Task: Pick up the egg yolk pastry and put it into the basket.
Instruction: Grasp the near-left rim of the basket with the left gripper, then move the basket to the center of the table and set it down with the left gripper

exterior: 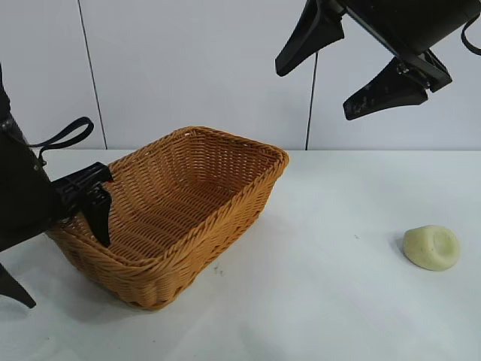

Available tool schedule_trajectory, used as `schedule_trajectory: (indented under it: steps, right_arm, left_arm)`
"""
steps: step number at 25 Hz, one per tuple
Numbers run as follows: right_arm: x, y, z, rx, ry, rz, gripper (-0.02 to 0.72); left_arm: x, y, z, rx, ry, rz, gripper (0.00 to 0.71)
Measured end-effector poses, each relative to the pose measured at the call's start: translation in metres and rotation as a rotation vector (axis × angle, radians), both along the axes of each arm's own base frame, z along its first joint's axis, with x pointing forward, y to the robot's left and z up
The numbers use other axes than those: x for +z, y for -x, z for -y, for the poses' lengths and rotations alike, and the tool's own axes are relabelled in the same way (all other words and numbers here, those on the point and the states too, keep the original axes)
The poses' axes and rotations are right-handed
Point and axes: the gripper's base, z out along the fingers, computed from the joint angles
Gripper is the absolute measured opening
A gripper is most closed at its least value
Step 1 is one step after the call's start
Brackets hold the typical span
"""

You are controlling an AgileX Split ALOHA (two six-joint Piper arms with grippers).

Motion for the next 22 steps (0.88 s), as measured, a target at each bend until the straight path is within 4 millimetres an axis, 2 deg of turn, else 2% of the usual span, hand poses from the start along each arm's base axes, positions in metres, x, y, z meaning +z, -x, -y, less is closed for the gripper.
schedule_trajectory:
  steps: [3, 4, 9, 16, 22]
  right_arm:
    - [0.0, 0.0, 0.0, 0.0, 0.0, 0.0, 0.676]
    - [0.0, 0.0, 0.0, 0.0, 0.0, 0.0, 0.676]
    - [0.0, 0.0, 0.0, 0.0, 0.0, 0.0, 0.676]
    - [0.0, 0.0, 0.0, 0.0, 0.0, 0.0, 0.676]
    - [0.0, 0.0, 0.0, 0.0, 0.0, 0.0, 0.676]
  left_arm:
    - [0.001, -0.001, 0.001, 0.029, 0.022, 0.001, 0.175]
    - [0.001, -0.001, 0.002, 0.049, 0.033, -0.003, 0.147]
    - [0.011, -0.008, 0.005, -0.017, 0.03, -0.012, 0.147]
    - [0.041, -0.045, 0.001, -0.235, 0.056, 0.036, 0.147]
    - [0.038, -0.077, 0.008, -0.52, 0.038, 0.014, 0.147]
